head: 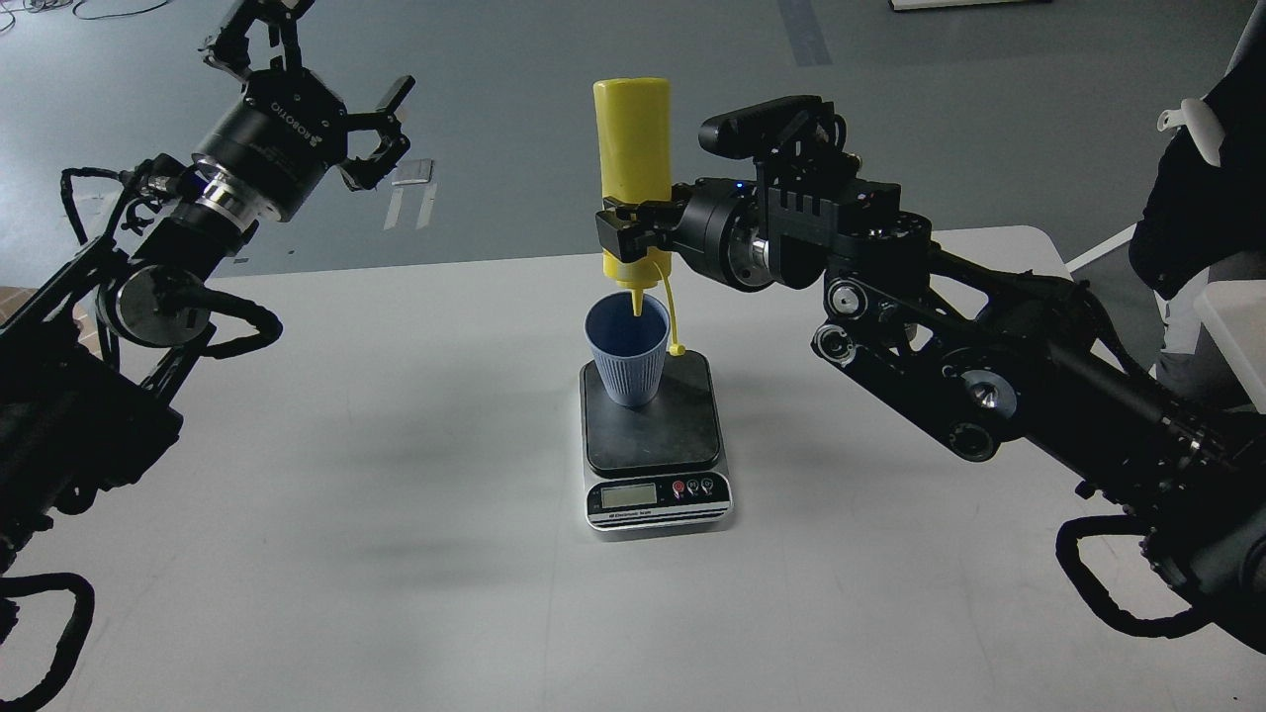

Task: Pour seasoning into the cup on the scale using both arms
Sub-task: 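Hold the inverted bottle above the cup and squeeze sauce in, then turn the bottle upright and carry it back toward its spot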

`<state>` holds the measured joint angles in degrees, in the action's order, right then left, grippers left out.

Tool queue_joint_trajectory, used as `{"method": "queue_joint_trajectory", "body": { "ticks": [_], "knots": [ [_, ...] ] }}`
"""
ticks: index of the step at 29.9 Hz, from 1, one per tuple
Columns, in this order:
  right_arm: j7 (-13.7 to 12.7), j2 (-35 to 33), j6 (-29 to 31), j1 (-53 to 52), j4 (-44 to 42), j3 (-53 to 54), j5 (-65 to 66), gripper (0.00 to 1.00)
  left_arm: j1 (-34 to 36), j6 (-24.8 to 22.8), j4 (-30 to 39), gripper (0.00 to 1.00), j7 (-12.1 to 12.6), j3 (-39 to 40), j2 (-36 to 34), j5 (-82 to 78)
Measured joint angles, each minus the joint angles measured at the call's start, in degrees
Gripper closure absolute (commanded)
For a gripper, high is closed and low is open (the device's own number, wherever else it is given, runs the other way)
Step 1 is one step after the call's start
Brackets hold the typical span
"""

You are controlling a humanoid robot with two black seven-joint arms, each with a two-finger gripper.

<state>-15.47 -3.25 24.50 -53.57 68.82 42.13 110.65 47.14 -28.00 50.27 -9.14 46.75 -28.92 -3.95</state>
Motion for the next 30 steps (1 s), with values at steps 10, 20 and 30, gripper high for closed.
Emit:
{"method": "queue_joint_trajectory", "body": {
  "ticks": [10, 20, 30],
  "knots": [
    [-0.1, 0.0, -1.5, 0.5, -0.1, 0.2, 0.0, 1.0, 0.0, 0.0, 0.0, 0.02, 0.0, 0.0, 0.0, 0.0],
    [0.0, 0.1, -3.3, 1.8, 0.0, 0.5, -0.2, 1.0, 0.0, 0.0, 0.0, 0.02, 0.0, 0.0, 0.0, 0.0],
    [0.1, 2.3, -3.4, 6.9, 3.0, 10.4, -1.9, 1.0, 0.1, 0.0, 0.0, 0.02, 0.1, 0.0, 0.0, 0.0]
  ]
}}
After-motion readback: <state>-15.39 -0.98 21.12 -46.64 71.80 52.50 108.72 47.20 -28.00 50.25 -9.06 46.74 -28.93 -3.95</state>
